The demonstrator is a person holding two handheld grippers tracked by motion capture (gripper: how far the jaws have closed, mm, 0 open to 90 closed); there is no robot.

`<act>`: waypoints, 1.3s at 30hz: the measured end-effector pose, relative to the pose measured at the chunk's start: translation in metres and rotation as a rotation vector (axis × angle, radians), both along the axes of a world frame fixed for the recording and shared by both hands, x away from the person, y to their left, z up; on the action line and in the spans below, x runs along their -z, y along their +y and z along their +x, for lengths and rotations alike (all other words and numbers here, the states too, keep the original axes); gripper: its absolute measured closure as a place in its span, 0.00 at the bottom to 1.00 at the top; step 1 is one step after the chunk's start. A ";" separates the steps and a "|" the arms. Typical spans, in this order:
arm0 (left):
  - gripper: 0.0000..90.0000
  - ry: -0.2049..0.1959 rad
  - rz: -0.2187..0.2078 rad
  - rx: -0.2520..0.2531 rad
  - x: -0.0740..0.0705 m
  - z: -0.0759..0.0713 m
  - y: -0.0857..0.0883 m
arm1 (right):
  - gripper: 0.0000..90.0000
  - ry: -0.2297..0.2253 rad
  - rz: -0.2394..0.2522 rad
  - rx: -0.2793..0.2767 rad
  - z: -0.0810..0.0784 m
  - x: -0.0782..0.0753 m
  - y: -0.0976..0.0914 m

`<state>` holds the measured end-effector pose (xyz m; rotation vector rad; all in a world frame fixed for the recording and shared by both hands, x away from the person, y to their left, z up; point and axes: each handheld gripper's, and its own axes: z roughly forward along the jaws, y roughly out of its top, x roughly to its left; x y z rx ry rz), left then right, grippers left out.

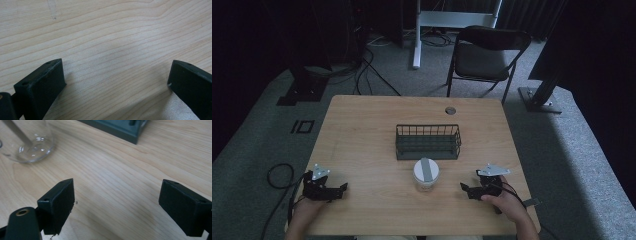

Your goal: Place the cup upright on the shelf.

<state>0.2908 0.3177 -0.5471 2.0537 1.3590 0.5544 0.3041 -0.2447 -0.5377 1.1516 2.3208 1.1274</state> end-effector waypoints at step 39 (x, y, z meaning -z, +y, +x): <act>0.01 -0.001 -0.002 -0.001 0.000 0.000 0.000 | 0.15 -0.036 0.084 -0.252 -0.007 -0.002 0.080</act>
